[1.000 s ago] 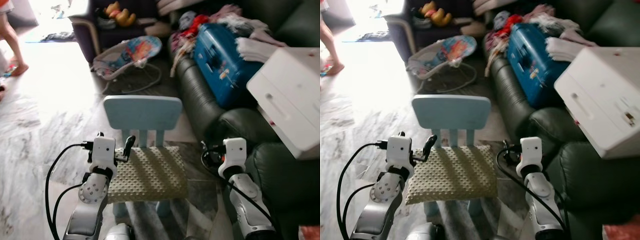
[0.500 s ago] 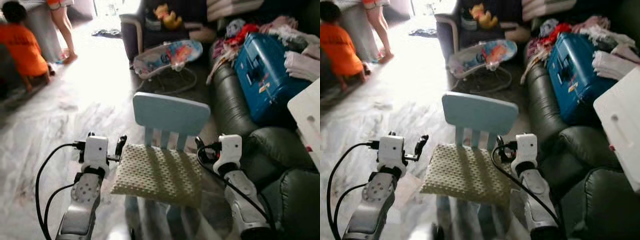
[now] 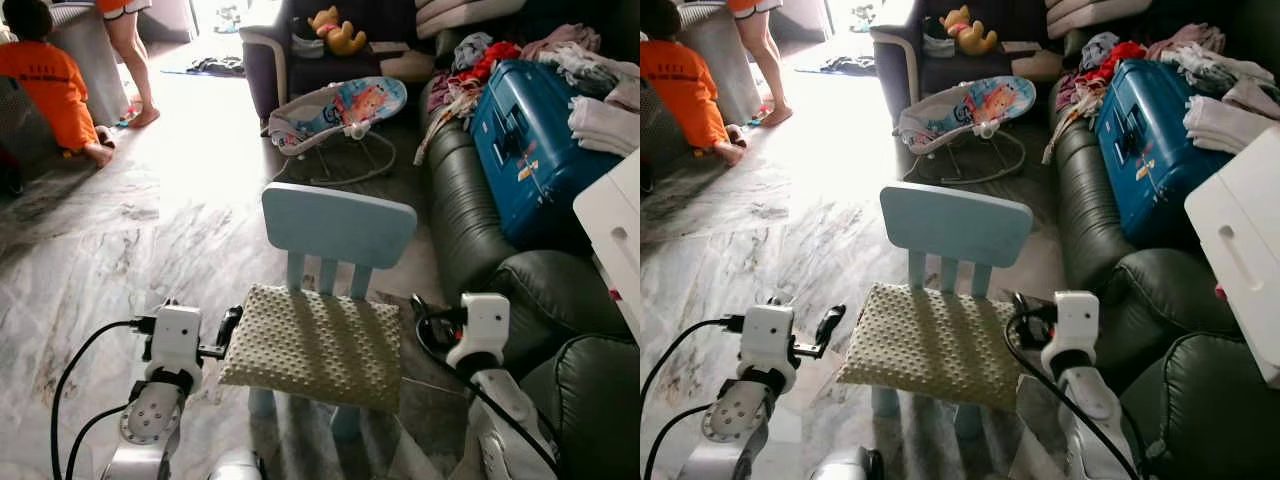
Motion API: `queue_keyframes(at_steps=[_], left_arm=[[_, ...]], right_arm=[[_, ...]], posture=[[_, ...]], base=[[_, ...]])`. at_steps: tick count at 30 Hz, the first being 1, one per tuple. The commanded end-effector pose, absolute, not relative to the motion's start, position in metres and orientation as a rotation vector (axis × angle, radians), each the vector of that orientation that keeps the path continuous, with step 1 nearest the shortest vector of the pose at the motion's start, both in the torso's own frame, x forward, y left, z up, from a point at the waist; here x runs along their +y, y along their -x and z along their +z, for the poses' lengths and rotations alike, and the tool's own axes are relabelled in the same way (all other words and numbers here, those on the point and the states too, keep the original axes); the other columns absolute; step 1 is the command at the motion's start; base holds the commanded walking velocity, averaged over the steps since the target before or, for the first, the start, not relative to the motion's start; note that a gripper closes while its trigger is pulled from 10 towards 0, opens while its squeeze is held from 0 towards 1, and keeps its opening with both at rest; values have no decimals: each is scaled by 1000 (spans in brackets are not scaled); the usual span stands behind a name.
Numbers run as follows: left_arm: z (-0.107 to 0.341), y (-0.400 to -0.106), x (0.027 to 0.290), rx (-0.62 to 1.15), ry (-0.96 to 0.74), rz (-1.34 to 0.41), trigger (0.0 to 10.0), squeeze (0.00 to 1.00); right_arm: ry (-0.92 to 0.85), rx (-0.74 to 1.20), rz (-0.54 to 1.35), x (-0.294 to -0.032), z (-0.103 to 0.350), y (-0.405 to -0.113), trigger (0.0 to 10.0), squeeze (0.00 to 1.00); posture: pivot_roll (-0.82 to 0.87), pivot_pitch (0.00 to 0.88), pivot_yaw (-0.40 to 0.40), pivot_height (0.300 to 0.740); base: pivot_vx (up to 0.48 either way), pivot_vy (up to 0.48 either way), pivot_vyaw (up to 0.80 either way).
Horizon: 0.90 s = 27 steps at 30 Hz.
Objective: Move the pillow to the sofa
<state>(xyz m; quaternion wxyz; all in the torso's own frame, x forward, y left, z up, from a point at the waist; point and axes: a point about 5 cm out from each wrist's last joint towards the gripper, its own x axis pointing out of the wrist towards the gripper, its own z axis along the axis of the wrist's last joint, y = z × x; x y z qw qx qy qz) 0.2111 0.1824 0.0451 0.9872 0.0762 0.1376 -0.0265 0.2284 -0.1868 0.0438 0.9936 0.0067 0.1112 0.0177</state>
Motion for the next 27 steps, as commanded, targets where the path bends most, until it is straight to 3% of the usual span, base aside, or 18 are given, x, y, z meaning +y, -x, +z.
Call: queue_keyframes(at_steps=[1,6,27], left_arm=[[52,-208,186,242,-156,-58,10000,0],[47,-199,188,267,-160,-64,10000,0],[53,-205,183,248,-154,-87,10000,0]], right_arm=[[-13,216,33,-192,48,-223,10000,0],[4,244,17,-198,43,-211,10000,0],[-12,259,26,-191,45,-211,10000,0]], posture=[[-6,0,-28,740],[-8,0,-24,740],[-5,0,-23,740]], base=[[0,0,0],[0,0,0],[0,0,0]])
